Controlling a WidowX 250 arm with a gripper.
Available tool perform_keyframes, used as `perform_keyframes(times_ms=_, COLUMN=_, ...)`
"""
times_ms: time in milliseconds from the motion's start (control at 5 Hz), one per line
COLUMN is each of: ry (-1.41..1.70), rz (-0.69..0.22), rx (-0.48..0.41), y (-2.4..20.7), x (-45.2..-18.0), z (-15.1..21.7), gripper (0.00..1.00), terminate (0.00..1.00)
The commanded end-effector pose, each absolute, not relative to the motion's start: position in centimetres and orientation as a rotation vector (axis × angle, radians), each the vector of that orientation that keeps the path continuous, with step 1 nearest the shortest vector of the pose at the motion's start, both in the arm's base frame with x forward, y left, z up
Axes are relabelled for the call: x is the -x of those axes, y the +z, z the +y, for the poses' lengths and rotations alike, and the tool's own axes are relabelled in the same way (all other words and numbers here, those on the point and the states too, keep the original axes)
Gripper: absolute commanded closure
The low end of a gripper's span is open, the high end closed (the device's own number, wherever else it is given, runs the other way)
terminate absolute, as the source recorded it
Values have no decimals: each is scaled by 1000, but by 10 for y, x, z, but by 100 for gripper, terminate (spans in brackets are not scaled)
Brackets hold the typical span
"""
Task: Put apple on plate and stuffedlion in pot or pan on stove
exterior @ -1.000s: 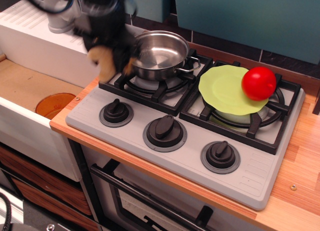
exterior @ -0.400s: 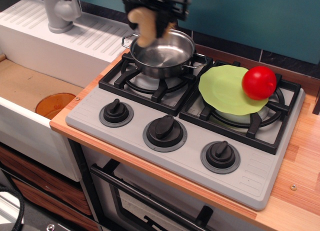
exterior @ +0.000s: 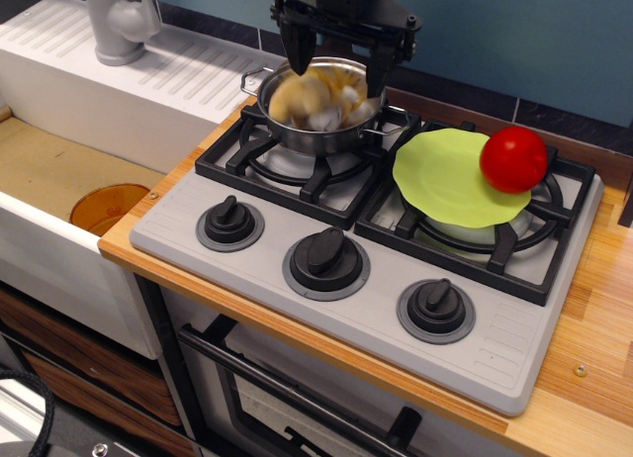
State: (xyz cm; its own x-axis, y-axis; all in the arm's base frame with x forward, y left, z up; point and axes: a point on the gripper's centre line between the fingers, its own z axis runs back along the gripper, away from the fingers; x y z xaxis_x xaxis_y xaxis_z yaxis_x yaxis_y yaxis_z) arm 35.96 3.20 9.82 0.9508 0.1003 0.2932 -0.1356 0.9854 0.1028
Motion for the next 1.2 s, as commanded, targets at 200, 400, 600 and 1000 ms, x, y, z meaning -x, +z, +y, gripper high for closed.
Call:
perform_keyframes(times_ms=200, ry=119, rz=-306, rx=-125, y=135, x=-372, z=13, gripper=0, terminate=0)
perform_keyframes(times_ms=400, ry=123, rz=-295, rx=-132, y=140, x=-357, z=-14, gripper=0, terminate=0)
perform_keyframes(times_ms=600, ry=126, rz=-293, rx=-120, y=140, x=-348, z=-31, gripper=0, terminate=0)
perform_keyframes(times_ms=1000, ry=152, rz=-304, rx=-104, y=135, x=-339, z=-53, gripper=0, terminate=0)
